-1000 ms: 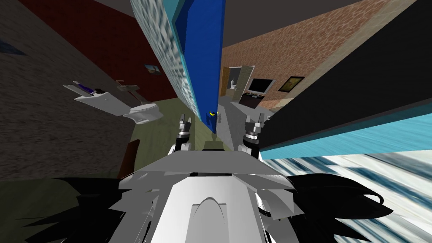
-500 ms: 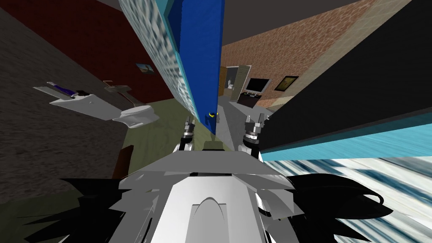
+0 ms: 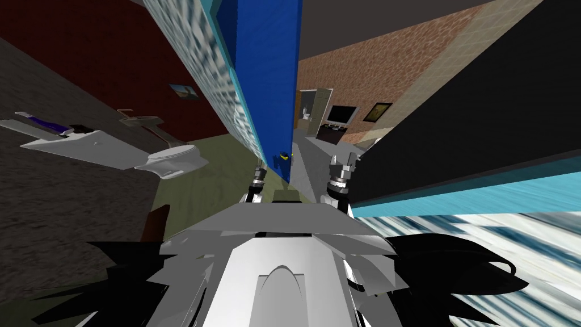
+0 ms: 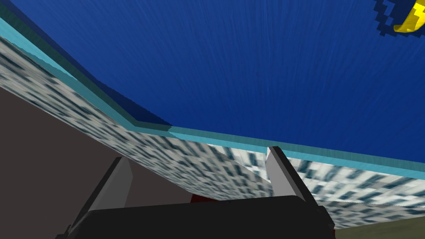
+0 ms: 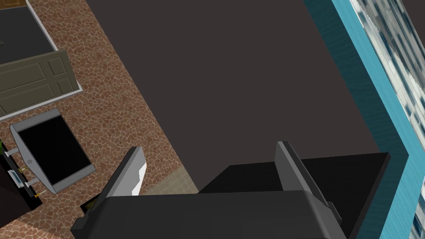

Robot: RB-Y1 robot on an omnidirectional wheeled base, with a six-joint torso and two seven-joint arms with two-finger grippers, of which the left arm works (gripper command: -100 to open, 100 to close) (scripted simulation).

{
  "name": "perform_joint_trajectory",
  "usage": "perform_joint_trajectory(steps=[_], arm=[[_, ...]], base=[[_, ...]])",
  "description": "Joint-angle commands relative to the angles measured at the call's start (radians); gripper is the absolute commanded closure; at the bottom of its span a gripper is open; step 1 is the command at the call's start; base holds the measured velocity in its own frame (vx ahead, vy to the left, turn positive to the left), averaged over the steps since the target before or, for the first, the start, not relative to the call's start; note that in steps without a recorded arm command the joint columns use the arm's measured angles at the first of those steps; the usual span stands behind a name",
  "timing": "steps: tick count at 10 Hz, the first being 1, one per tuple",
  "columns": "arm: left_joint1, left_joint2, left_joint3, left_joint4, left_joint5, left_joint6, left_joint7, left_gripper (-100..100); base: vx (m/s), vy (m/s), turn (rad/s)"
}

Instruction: Push the door open

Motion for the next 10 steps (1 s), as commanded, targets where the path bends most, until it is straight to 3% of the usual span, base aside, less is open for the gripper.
perform_joint_trajectory(steps=[1, 4, 5, 10], arm=[[-0.017, 0.005, -0.014, 0.050, 0.000, -0.012, 0.001, -100], [-0.042, 0.010, -0.045, 0.135, -0.001, -0.031, -0.002, -100], [-0.042, 0.010, -0.045, 0.137, -0.001, -0.031, -0.002, -100], [-0.081, 0.016, -0.095, 0.280, -0.004, -0.064, -0.006, -100]], base=[[0.089, 0.072, -0.110], [0.076, 0.083, -0.107], [0.048, 0.053, -0.036], [0.074, 0.068, -0.102]])
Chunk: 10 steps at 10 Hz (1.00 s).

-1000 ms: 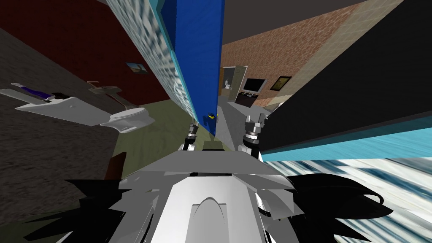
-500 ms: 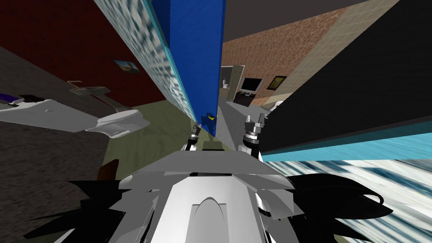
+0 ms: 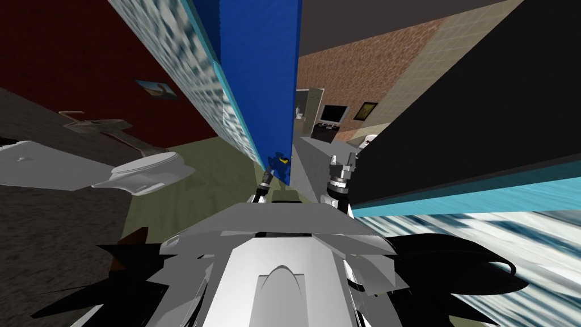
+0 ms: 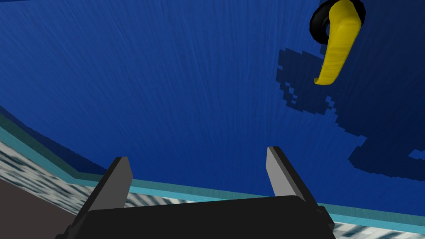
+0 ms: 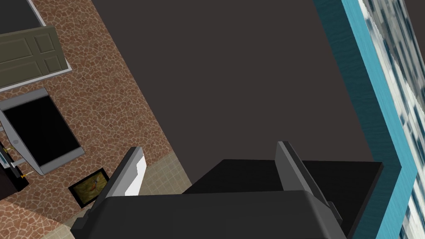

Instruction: Push the door open

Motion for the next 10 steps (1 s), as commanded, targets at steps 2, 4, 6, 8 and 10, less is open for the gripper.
perform_joint_trajectory(steps=[2, 4, 6, 8, 10], arm=[[-0.010, 0.001, -0.017, 0.047, -0.001, -0.014, -0.001, -100], [-0.025, 0.003, -0.036, 0.100, -0.002, -0.026, -0.003, -100], [-0.040, 0.004, -0.055, 0.154, -0.003, -0.038, -0.005, -100], [-0.060, 0.005, -0.081, 0.229, -0.005, -0.055, -0.007, -100], [-0.074, 0.005, -0.098, 0.277, -0.006, -0.066, -0.008, -100]], base=[[0.062, 0.082, -0.067], [0.047, 0.055, -0.080], [0.078, 0.076, -0.103], [0.090, 0.102, -0.128], [0.094, 0.118, -0.104]])
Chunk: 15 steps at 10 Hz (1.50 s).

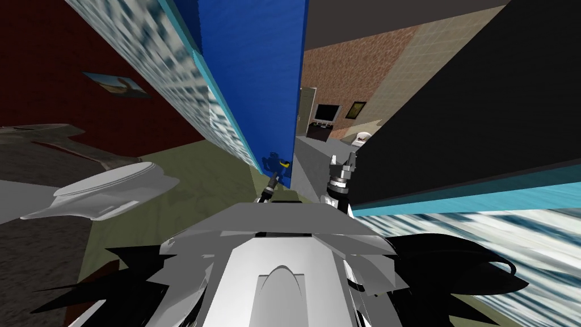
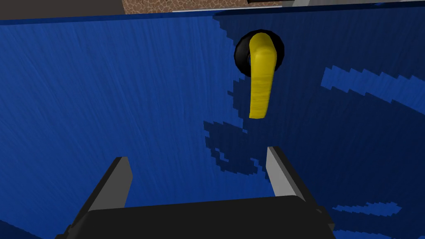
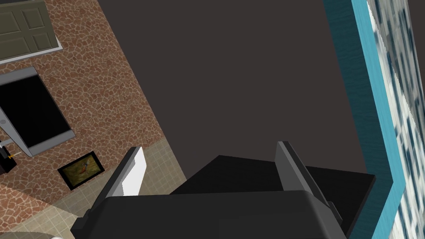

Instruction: Push the door open

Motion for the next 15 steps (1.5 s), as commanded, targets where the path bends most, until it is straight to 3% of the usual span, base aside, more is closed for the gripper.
perform_joint_trajectory(steps=[1, 7, 9, 10, 15], arm=[[-0.009, 0.002, -0.013, 0.030, -0.001, -0.004, 0.000, -100], [-0.051, 0.000, -0.066, 0.180, -0.004, -0.038, -0.005, -100], [-0.059, 0.000, -0.076, 0.208, -0.004, -0.045, -0.005, -100], [-0.058, 0.000, -0.072, 0.198, -0.004, -0.041, -0.004, -100], [-0.071, -0.012, -0.057, 0.240, 0.002, -0.060, -0.013, -100]], base=[[0.067, 0.092, -0.073], [0.086, 0.095, -0.095], [0.098, 0.086, -0.052], [0.042, 0.035, -0.015], [0.176, -0.066, -0.033]])
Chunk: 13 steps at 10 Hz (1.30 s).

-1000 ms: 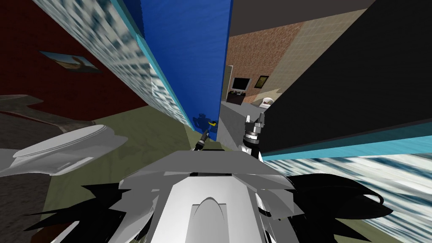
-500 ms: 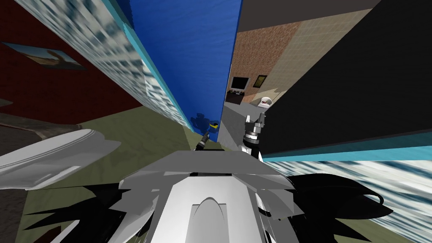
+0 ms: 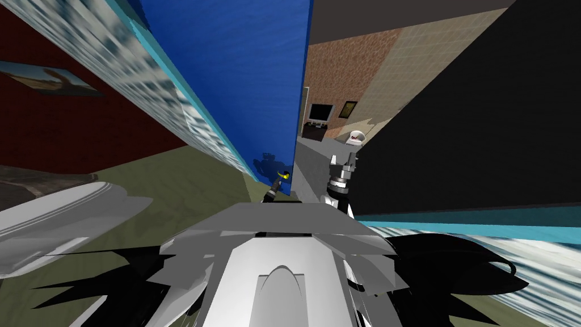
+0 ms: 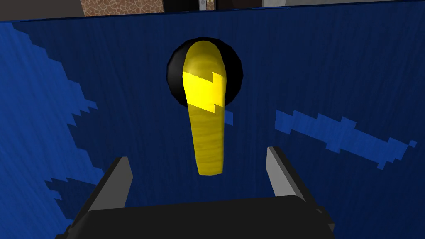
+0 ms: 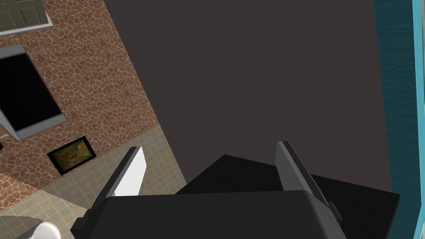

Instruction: Push the door open

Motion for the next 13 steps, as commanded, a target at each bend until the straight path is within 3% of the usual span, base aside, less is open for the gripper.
perform_joint_trajectory(steps=[1, 5, 6, 11, 13], arm=[[-0.004, -0.004, 0.004, 0.010, 0.002, -0.004, -0.002, -100], [-0.009, -0.012, 0.010, 0.025, 0.004, -0.011, -0.005, -100], [-0.009, -0.012, 0.010, 0.025, 0.004, -0.011, -0.005, 100], [-0.009, -0.012, 0.010, 0.025, 0.004, -0.011, -0.005, 100], [-0.018, -0.011, 0.029, 0.032, 0.011, -0.007, -0.013, 100]], base=[[0.183, -0.096, -0.020], [0.135, -0.053, -0.017], [-0.010, 0.005, 0.004], [-0.007, 0.004, -0.004], [0.146, -0.074, 0.033]])
